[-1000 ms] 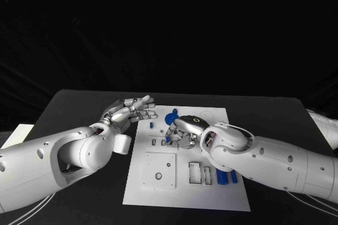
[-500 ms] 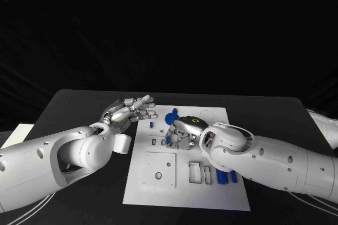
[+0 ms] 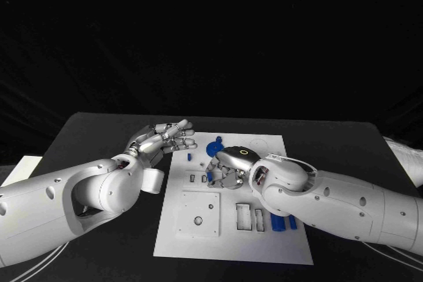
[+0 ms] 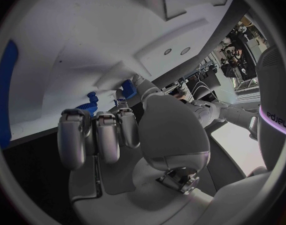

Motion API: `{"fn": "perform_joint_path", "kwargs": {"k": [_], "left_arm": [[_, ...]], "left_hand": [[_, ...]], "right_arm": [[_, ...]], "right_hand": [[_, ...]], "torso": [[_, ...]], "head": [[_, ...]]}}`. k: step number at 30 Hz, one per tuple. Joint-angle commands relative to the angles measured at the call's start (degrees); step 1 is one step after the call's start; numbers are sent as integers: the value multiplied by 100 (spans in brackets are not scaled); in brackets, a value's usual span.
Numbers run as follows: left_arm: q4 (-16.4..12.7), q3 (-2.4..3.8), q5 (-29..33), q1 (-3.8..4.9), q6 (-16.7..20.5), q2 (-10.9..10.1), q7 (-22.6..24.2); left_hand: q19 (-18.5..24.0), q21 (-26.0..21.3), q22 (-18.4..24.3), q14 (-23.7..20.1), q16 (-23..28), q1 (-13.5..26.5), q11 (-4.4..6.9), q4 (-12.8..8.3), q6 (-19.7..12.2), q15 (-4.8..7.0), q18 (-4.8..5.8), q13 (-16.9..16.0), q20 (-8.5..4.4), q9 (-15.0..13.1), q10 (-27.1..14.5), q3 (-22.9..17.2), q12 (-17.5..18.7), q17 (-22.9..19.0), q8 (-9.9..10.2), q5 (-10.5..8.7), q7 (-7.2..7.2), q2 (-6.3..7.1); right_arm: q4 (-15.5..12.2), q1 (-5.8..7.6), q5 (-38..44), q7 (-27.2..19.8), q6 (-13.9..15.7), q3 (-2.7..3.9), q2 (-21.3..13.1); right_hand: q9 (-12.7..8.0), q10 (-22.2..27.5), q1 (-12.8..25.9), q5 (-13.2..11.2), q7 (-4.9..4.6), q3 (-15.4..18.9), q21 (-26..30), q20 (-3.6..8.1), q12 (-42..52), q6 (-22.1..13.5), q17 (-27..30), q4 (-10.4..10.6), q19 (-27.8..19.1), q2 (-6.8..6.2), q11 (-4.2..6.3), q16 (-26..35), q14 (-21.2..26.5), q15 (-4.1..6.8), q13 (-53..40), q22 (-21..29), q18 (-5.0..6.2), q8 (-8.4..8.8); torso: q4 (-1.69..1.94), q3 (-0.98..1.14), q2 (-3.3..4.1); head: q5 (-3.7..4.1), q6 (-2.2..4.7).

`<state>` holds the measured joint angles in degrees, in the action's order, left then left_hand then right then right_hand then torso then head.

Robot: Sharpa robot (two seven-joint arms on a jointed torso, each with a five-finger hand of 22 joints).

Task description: Assemble the parts on the task board

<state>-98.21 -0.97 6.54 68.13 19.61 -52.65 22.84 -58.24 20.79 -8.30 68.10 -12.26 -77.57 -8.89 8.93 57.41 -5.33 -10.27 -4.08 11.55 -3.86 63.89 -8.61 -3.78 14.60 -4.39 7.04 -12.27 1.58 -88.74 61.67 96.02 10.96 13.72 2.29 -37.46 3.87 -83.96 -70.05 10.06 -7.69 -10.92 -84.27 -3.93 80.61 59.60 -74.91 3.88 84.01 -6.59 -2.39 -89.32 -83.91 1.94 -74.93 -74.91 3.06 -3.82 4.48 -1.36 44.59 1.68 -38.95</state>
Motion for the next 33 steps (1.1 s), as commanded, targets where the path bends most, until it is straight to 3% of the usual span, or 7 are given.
{"fn": "perform_joint_path", "kwargs": {"k": [1, 12, 18, 21, 25, 29, 33], "left_arm": [[-10, 3, 8, 2, -106, 4, 21], [54, 3, -10, 2, -138, 19, -73], [216, 2, -493, 4, -264, 32, -554], [312, 3, -1058, 8, -302, 42, -1042], [489, 7, -2112, 70, -613, 98, -2387], [655, 8, -3025, 191, -1047, 211, -3526], [821, 9, -4025, 351, -1621, 389, -4803]], "left_hand": [[38, -20, 9, -44, 28, -16, 8, -40, -4, -9, -12, 3, -5, -1, -28, -3, 0, 6, 29, -20, -12, -40], [-71, 56, -20, 140, -37, -9, 50, -56, 60, 47, -29, -7, -41, -10, 39, -16, -22, 88, 10, -22, 25, -53], [-1082, 862, -410, 1626, -1044, 75, 363, -4, 293, 459, -33, -115, -453, -26, 678, -51, -219, 802, -37, -25, 281, -26], [-1682, 1574, -801, 1958, -3996, 138, 572, 47, 409, 689, -2, -326, -670, -44, 1257, -47, -487, 3532, -52, -33, 433, 81], [-2227, 3751, -3353, 2091, -6873, 379, 737, 197, 575, 788, 305, -1002, -835, -126, 1753, 71, -1279, 6478, -177, -47, 587, 141], [-2321, 4395, -4140, 2118, -7368, 871, 828, 616, 643, 853, 398, -1766, -877, -242, 1700, 350, -2167, 7040, -407, -61, 683, 128], [-2582, 5350, -5481, 2190, -7774, 1214, 931, 766, 562, 888, 574, -4046, -954, -629, 1251, 797, -4532, 7540, -1013, -65, 779, -8]], "right_arm": [[34, -46, 107, 204, -138, -40, -7], [-150, -55, -151, -468, 1278, -36, -101], [-411, 24, -1271, -1722, 1569, 41, -443], [-530, 164, -2058, -2097, 1342, 76, -704], [-642, 480, -3235, -2250, 944, 101, -1215], [-656, 699, -3829, -2224, 803, 107, -1575], [-574, 870, -4201, -2172, 780, 109, -1901]], "right_hand": [[-6, -114, 127, -163, -7, 146, 41, -37, -67, -92, -1334, 82, 117, -57, -45, 14, -569, -47, -906, -237, -43, 20], [11, -37, 86, -238, -43, 767, 53, -77, -197, -253, -1378, 657, 113, -150, -84, -6, -579, -85, -807, -223, -38, -16], [14, -22, -189, -66, -45, 760, 71, -78, -213, -258, -1353, 666, 98, -19, -84, 8, -572, -85, -789, -193, -32, -17], [12, 17, -278, -44, -52, 770, 106, -81, -276, -272, -1296, 625, 69, -9, -89, 37, -559, -89, -749, -131, -20, -12], [12, 79, -401, 24, -60, 774, 156, -87, -373, -291, -1222, 556, 28, 40, -95, 76, -539, -94, -687, -45, -3, -11], [14, 77, -421, 54, -59, 775, 156, -87, -370, -288, -1219, 544, 28, 60, -95, 79, -539, -94, -688, -48, -3, -15], [16, 71, -428, 69, -58, 776, 154, -87, -357, -282, -1218, 539, 30, 73, -93, 80, -538, -93, -694, -52, -4, -19]], "torso": [[-2, 2, 5], [4, 10, -6], [-14, 17, -39], [-26, 33, -78], [-41, 51, -163], [-51, 62, -217], [-72, 87, -268]], "head": [[9, 3], [12, 10], [-18, 25], [-28, 30], [-44, -3], [-59, -29], [-67, -73]]}}
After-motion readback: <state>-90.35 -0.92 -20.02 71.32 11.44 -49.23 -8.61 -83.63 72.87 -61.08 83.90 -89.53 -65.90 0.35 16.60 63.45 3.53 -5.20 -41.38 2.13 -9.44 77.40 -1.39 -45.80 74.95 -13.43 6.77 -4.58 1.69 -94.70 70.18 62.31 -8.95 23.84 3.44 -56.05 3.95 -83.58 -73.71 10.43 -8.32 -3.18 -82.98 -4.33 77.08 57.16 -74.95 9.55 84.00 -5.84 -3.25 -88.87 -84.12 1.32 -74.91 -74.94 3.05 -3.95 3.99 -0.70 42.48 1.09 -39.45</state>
